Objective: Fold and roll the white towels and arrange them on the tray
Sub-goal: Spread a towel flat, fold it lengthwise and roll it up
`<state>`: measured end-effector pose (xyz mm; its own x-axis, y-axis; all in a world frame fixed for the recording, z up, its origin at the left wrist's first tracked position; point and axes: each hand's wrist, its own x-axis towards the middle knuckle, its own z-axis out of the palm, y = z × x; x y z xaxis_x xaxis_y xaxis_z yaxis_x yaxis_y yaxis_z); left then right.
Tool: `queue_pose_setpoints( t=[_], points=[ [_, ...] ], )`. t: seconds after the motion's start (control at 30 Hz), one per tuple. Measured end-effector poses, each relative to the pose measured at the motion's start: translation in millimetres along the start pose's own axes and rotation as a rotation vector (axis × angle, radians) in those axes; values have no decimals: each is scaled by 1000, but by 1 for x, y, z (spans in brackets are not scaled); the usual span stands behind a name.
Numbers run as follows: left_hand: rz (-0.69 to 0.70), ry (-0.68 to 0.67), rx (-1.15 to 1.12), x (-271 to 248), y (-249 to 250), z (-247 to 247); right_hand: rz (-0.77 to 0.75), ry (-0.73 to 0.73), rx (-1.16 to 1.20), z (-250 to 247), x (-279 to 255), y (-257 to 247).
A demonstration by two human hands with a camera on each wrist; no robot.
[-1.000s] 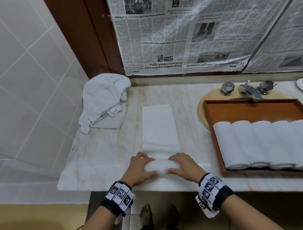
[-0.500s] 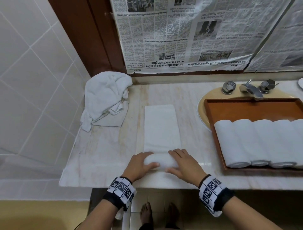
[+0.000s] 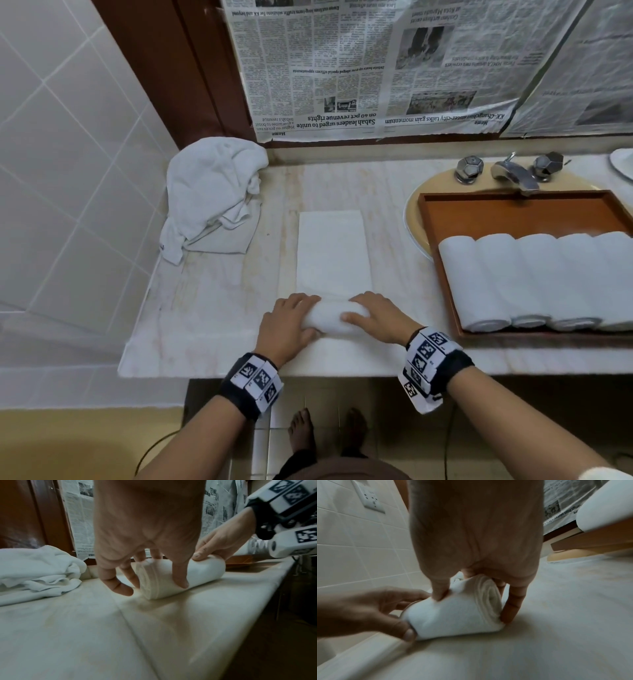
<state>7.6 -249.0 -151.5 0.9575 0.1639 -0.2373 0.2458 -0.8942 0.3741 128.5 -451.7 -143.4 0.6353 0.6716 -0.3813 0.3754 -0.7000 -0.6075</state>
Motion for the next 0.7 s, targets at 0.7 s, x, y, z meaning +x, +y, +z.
queue_pose_setpoints(
  t=[0.7],
  points=[
    [27,35,-162,3,-5,10,-11,-69,26,-11,1,-7]
  ],
)
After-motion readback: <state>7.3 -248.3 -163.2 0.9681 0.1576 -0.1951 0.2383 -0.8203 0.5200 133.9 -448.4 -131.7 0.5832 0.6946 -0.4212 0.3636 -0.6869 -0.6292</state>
